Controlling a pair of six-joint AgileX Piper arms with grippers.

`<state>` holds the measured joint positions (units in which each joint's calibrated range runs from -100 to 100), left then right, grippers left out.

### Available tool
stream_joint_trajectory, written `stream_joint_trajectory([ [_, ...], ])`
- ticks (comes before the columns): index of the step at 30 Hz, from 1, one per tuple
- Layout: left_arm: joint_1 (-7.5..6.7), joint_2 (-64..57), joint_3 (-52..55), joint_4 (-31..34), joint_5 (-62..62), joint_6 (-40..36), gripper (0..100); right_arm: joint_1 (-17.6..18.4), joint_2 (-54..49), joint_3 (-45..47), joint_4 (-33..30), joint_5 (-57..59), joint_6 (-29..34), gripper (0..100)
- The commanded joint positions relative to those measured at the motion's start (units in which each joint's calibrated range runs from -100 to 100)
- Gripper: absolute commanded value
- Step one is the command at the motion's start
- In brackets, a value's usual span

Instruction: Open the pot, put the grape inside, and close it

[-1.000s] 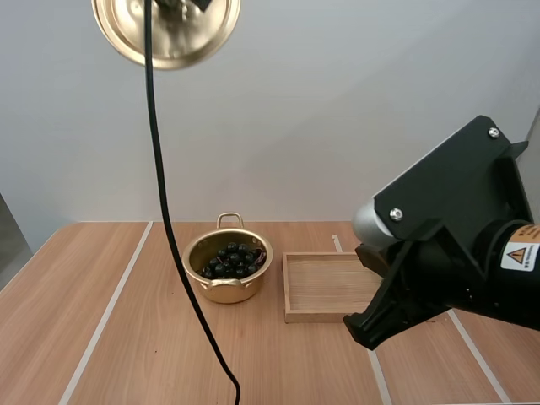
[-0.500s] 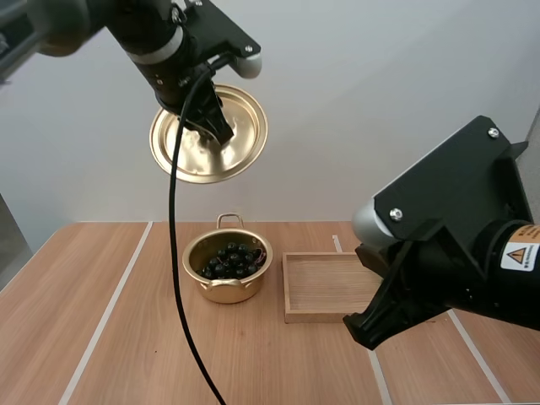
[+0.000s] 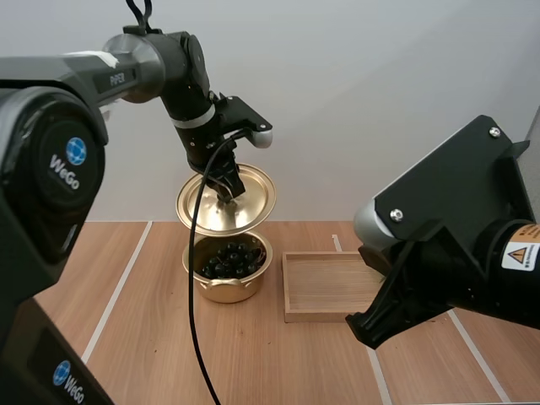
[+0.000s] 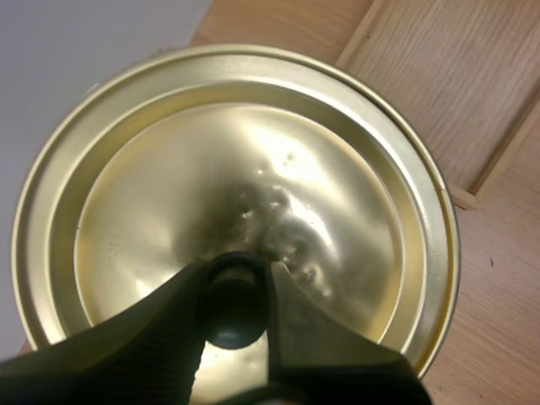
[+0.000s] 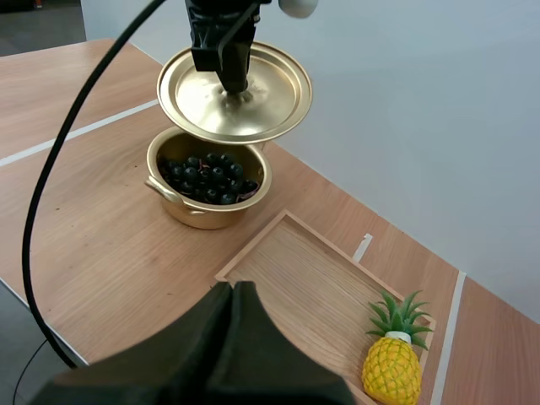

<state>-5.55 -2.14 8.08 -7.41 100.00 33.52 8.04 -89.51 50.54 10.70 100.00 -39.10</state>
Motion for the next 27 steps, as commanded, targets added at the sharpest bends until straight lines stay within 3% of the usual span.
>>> stream_joint_trajectory([
  [1, -0.15, 3.1, 0.2, -1.3, 0.0, 0.7, 0, -0.2, -0.4, 0.2, -0.3, 0.0, 0.0, 0],
  [8, -0.15, 9.9, 0.2, -1.3, 0.0, 0.9, 0, -0.2, -0.4, 0.2, -3.0, 0.0, 0.0, 0],
  [27, -0.15, 16.2, 0.2, 1.4, 0.0, 0.9, 0, -0.2, -0.4, 0.2, -1.9, 0.0, 0.0, 0],
])
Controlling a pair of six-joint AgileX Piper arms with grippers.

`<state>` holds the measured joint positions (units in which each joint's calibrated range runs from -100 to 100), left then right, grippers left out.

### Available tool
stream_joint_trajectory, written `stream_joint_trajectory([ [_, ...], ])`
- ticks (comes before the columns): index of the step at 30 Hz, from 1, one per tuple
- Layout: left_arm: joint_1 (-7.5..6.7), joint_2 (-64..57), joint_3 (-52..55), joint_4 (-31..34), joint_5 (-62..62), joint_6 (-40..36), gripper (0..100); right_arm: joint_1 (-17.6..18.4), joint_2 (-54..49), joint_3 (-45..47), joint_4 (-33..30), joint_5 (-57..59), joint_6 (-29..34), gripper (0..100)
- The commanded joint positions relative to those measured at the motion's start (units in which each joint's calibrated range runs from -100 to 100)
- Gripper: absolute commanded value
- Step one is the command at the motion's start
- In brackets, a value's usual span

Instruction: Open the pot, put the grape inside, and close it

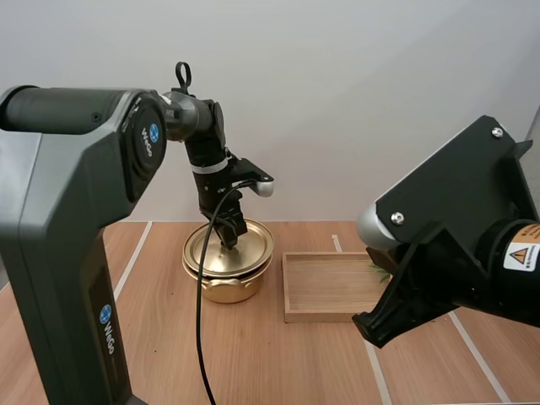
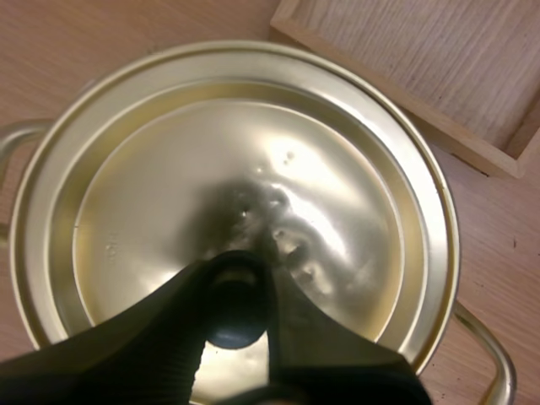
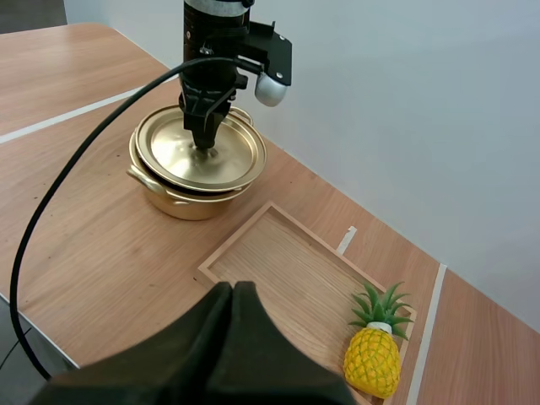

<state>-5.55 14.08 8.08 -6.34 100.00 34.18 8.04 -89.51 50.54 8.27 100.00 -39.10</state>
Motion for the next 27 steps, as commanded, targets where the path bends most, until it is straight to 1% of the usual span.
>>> stream_joint_trajectory([
  [1, -0.15, 0.0, 0.2, 0.3, 0.0, 0.2, 0, -0.2, -0.4, 0.2, 0.5, 0.0, 0.0, 0],
  [15, -0.15, -0.3, 0.4, 0.6, 0.0, -2.4, 0, -0.2, -0.4, 0.2, 0.5, 0.0, 0.0, 0],
  [27, -0.15, -0.7, 3.5, 1.1, 0.0, -2.4, 0, -0.2, -0.4, 0.2, 1.2, 0.0, -0.3, 0],
])
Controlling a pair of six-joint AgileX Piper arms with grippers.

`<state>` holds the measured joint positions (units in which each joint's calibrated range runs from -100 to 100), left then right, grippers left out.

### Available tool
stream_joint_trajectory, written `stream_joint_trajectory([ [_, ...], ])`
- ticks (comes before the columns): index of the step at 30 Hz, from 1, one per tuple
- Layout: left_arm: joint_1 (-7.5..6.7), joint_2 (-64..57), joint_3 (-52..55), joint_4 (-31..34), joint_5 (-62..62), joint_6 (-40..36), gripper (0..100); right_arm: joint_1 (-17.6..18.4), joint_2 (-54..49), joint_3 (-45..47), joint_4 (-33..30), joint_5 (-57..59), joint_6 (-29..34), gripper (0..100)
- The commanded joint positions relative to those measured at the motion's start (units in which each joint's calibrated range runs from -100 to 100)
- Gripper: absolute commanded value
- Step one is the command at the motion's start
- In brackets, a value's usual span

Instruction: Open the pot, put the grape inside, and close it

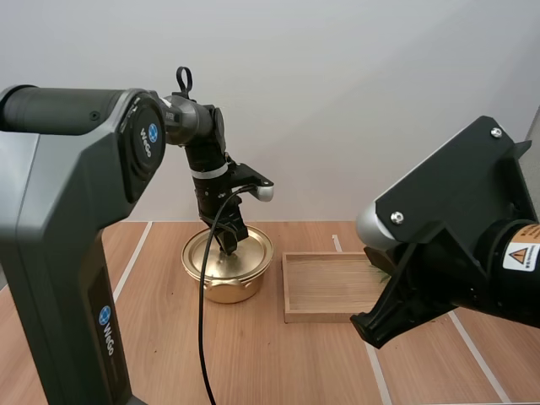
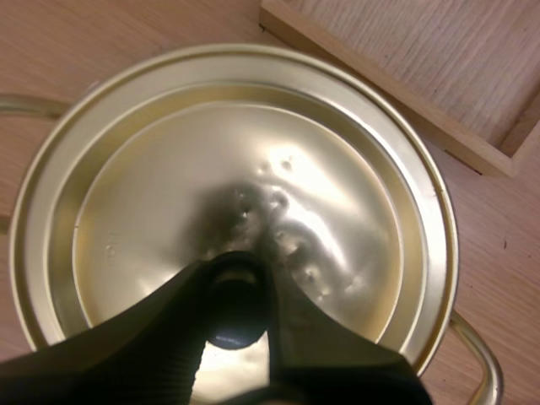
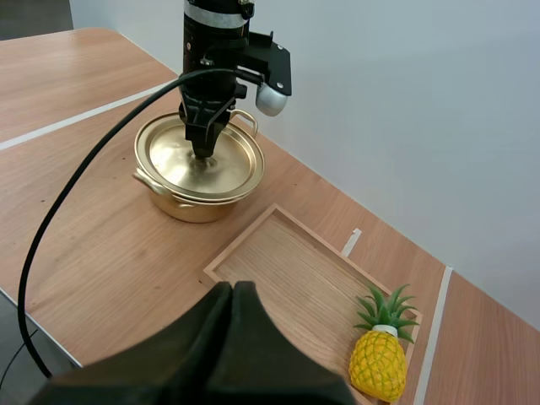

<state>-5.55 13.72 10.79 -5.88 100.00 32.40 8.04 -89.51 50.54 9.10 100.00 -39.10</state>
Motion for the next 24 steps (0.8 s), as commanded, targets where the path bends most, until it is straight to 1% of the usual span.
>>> stream_joint_trajectory([
  [1, -0.15, -0.4, 0.8, 0.7, 0.0, -0.6, 0, -0.2, -0.4, 0.2, 0.4, 0.0, -0.3, 0],
  [6, -0.15, -0.4, 0.8, 0.6, 0.0, -0.6, 0, -0.2, -0.4, 0.2, 0.4, 0.0, -0.3, 0],
  [7, -0.15, -0.4, 0.8, 0.6, 0.0, -0.6, 3, -0.2, -0.4, 0.2, 0.4, 0.0, -0.3, 0],
  [8, -0.15, -0.4, 0.8, 0.6, 0.0, -0.6, 9, -0.2, -0.4, 0.2, 0.4, 0.0, -0.3, 0],
  [10, -0.15, -0.4, 0.8, 0.6, 0.0, -1.2, 28, -0.2, -0.4, 0.2, 0.4, 0.0, -0.3, 0],
  [12, -0.15, -0.4, 0.8, 0.6, 0.0, -1.8, 59, -0.2, -0.4, 0.2, 0.4, 0.0, -0.3, 0],
  [13, -0.15, -0.4, 0.8, 0.6, 0.0, -2.6, 81, -0.2, -0.4, 0.2, 0.4, 0.0, -0.3, 0],
  [14, -0.15, -0.4, 0.8, 0.6, 0.0, -3.1, 100, -0.2, -0.4, 0.2, 0.4, 0.0, -0.3, 0],
  [20, -0.15, -1.3, 0.8, 0.6, 0.0, -5.5, 100, -0.2, -0.4, 0.2, 0.5, 0.0, -0.3, 0],
  [24, -0.15, -5.8, 0.8, 0.6, 0.0, -5.9, 100, -0.2, -0.4, 0.2, 0.5, 0.0, -0.3, 0],
])
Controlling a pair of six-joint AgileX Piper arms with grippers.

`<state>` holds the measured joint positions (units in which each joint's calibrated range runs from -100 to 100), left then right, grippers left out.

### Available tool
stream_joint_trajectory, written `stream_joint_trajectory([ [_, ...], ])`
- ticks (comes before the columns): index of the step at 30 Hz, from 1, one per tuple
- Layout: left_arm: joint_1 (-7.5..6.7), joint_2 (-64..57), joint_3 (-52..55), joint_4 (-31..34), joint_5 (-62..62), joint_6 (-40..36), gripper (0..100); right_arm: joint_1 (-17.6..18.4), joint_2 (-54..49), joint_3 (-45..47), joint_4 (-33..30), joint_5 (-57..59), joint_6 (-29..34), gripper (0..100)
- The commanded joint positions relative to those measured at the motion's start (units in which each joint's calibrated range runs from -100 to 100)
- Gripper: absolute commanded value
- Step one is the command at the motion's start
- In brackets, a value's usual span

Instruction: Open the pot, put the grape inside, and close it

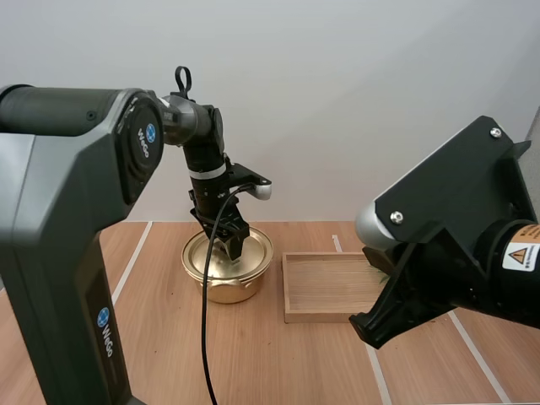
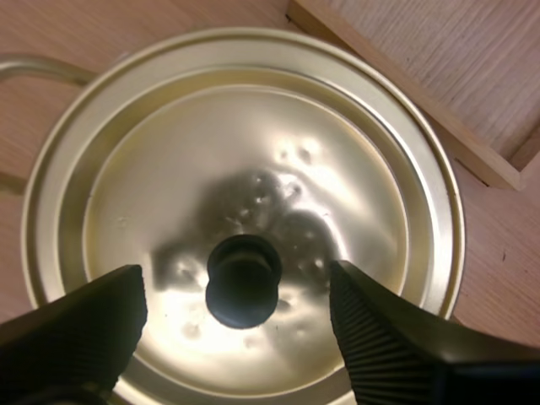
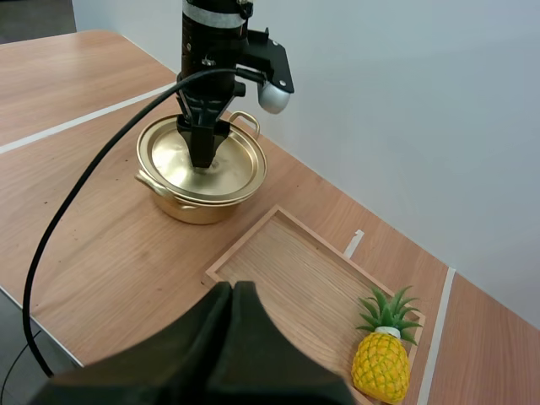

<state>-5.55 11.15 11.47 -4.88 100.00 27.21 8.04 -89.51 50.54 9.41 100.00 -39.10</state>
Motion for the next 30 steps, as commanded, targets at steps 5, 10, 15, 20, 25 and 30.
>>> stream_joint_trajectory([
  [5, -0.15, -12.3, -1.6, 1.3, 0.0, -3.4, 100, -0.2, -0.4, 0.2, 0.2, 0.0, -0.3, 0],
  [10, -0.15, -24.4, -2.7, 2.0, 0.0, -6.9, 100, -0.2, -0.4, -0.7, -0.6, 0.0, 1.2, 0],
  [15, -0.15, -36.8, -2.7, 2.0, 0.0, -9.1, 100, -0.2, -0.4, -1.5, -0.7, 0.0, 7.9, 0],
  [20, -0.15, -48.3, -2.7, 2.1, 0.0, -10.3, 100, -0.2, -0.4, -2.2, -0.8, 0.0, 12.9, 0],
  [25, -0.15, -58.3, -2.7, 2.1, 0.0, -13.3, 100, -0.2, -0.4, -3.2, -1.2, 0.0, 24.7, 0],
  [30, -0.15, -67.2, -2.7, 2.1, 0.0, -17.9, 100, -0.2, -0.4, -3.4, -2.9, -0.9, 34.1, 0],
])
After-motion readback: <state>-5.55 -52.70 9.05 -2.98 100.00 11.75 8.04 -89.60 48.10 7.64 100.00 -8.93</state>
